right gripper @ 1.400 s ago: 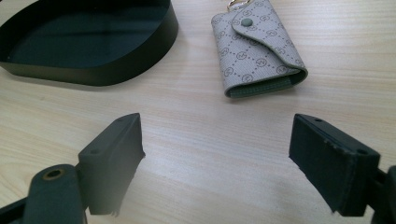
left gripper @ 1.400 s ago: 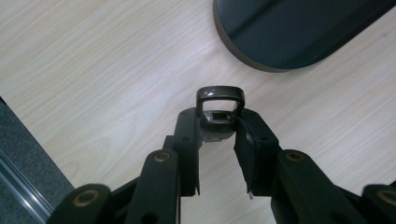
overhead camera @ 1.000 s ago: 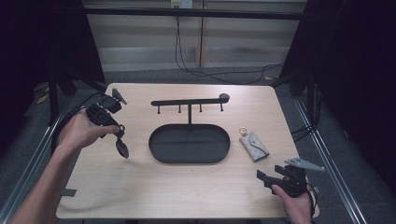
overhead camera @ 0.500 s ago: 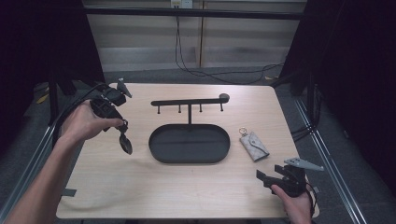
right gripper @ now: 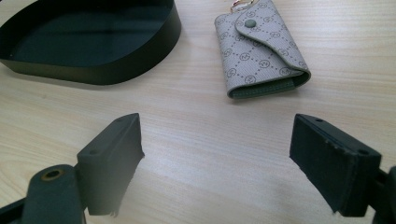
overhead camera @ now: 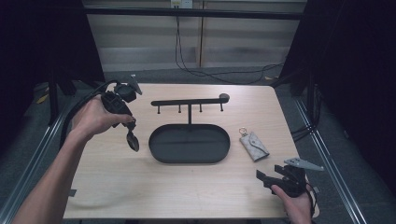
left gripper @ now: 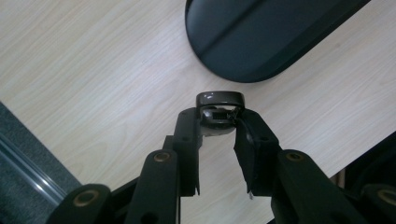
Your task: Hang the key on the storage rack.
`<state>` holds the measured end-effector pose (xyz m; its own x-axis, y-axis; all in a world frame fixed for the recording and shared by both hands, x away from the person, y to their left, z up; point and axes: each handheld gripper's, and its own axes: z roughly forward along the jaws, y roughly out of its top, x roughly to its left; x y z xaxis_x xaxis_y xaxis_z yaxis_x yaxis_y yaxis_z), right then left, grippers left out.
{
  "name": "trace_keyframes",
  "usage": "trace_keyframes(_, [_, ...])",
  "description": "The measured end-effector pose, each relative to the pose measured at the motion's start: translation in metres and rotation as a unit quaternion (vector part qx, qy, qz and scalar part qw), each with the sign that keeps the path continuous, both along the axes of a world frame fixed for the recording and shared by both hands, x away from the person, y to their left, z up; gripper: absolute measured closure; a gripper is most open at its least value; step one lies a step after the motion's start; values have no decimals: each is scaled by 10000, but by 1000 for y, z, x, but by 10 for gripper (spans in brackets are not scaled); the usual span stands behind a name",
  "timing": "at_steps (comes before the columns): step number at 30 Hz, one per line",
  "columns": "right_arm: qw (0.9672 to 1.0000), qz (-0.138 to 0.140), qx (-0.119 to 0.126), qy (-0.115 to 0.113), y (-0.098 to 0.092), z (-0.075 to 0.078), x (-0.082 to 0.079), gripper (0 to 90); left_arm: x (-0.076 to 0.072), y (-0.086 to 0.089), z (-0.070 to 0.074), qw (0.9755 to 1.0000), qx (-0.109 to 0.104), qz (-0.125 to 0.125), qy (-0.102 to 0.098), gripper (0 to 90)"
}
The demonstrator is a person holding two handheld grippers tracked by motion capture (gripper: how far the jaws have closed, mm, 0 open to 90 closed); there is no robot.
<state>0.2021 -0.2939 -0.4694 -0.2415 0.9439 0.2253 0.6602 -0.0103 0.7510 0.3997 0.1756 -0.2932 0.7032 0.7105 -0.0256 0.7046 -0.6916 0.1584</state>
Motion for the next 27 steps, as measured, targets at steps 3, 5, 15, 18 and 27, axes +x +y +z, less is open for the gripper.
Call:
trace_keyframes(3, [10000, -2, 15, 5, 0, 0, 0, 167, 3, -5, -1, 10000, 66, -4, 40, 708])
trace_keyframes(5, [10000, 1, 11, 4, 0, 0, 0, 167, 3, -7, -1, 10000, 58, -30, 74, 708])
trace_keyframes(15, [10000, 8, 28, 10, 0, 0, 0, 167, 9, -28, 4, 9999, 62, -53, 95, 708])
trace_keyframes(18, [10000, 12, 31, 7, 0, 0, 0, 167, 11, -33, 4, 9999, 64, -77, 127, 707])
trace_keyframes(27, [10000, 51, 21, -7, 0, 0, 1, 167, 21, -52, -2, 9996, 151, -200, 125, 707])
